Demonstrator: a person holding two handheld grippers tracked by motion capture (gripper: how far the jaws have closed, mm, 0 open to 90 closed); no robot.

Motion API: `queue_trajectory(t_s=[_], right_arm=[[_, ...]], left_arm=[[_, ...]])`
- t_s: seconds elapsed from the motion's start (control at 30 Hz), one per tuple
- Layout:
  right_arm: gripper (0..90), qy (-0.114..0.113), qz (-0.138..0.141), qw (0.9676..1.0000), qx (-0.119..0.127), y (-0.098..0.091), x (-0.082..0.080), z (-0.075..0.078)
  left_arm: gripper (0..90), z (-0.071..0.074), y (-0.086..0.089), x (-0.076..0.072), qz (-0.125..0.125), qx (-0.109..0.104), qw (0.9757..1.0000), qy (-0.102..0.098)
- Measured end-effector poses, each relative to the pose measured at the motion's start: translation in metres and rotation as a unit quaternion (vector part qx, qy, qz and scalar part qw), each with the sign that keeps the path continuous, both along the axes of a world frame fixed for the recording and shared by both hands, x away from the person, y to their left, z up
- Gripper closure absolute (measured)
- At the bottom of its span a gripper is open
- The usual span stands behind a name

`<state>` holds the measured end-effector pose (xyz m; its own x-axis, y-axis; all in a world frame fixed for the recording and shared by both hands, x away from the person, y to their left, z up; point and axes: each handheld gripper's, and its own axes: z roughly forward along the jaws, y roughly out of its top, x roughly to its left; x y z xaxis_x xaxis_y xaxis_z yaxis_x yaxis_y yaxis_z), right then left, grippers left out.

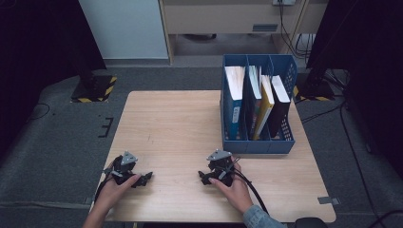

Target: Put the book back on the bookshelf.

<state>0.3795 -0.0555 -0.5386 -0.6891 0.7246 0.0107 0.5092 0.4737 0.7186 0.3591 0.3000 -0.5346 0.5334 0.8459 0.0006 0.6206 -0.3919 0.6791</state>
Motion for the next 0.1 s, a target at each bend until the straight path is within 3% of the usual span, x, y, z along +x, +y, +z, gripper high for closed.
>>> queue_trajectory(t_s=[0.1], right_arm=[[7.1, -0.002, -0.007, 1.0, -0.002, -0.0002, -0.0005, -0.0002]], left_arm=[[0.0, 0.0, 0.0001, 0.0, -0.001, 0.0, 1.0, 0.0]])
